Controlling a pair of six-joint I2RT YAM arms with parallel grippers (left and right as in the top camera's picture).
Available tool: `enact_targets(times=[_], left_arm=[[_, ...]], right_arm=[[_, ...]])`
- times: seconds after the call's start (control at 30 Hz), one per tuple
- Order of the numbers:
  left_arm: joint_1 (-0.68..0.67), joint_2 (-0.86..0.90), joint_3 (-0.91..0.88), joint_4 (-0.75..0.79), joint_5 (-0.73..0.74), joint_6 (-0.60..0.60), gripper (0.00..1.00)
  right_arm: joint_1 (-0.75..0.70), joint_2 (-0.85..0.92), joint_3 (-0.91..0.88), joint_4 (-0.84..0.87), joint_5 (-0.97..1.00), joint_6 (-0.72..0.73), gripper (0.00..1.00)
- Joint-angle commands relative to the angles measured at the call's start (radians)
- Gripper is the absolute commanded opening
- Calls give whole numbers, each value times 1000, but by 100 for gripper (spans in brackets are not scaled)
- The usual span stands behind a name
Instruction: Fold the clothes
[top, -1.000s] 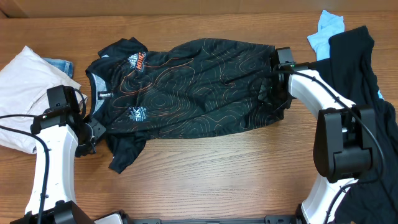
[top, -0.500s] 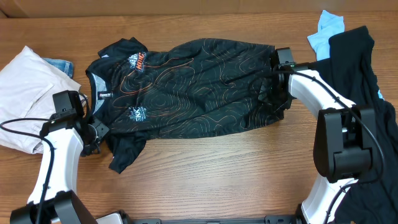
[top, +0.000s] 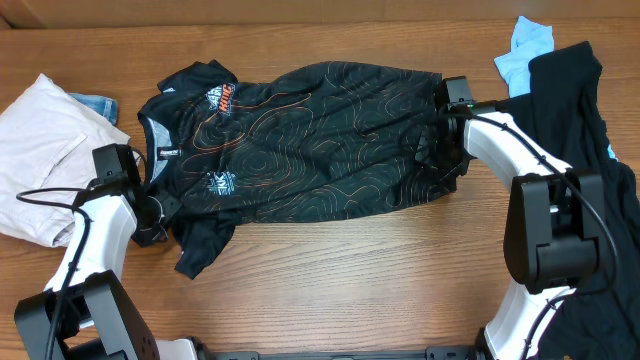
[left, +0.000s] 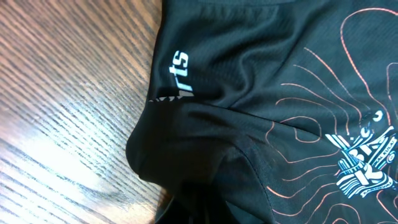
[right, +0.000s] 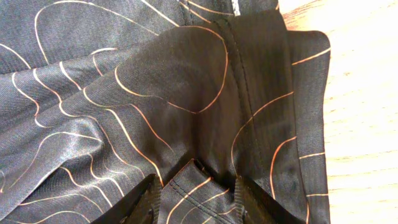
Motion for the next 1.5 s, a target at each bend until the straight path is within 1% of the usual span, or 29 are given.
enact_targets(times=[0.0,0.43,0.5,0.53,0.63,0.67,0.7,0.73,0.83,0.93,1.0,1.03,1.07,1.1,1.2,1.33,1.47], left_arm=[[0,6,-6,1,11,28,4],[0,6,-6,-30,12,28,4],[0,6,-6,-30,12,28,4],[0,6,-6,-30,12,28,4],[0,6,-6,-31,12,28,4],[0,6,-6,-31,12,28,4],[0,6,-6,-31,12,28,4],[0,6,-6,-31,12,28,4],[0,6,-6,-31,28,39,4],[0,-8,28,-51,134,121,4],[0,-53,118,-128,187,149,4],[0,-90,196,-190,210,179,4],[0,-113,246,-228,216,201,4],[0,-147,332,-299,222,223,4],[2,-195,494,-419,222,232,4],[2,-243,708,-561,222,236,4],[2,-272,883,-668,222,255,4]], right_arm=[[-4,7,-5,3,-1,5,42],[-4,7,-5,-1,-1,5,42],[-4,7,-5,-2,0,5,32],[-4,7,-5,-4,0,5,29],[-4,7,-5,-9,0,5,15],[-4,7,-5,-11,0,5,11],[-4,7,-5,-13,0,5,6],[-4,7,-5,-14,0,5,4],[-4,6,-3,-25,-1,5,4],[-8,-16,31,-85,22,5,4],[-11,-100,88,-142,54,5,4],[-15,-174,140,-185,82,4,4],[-20,-228,181,-217,100,4,4],[-27,-294,226,-252,119,4,4],[-49,-428,290,-303,131,4,4],[-83,-596,311,-351,130,4,4],[-114,-751,312,-380,132,-11,4]])
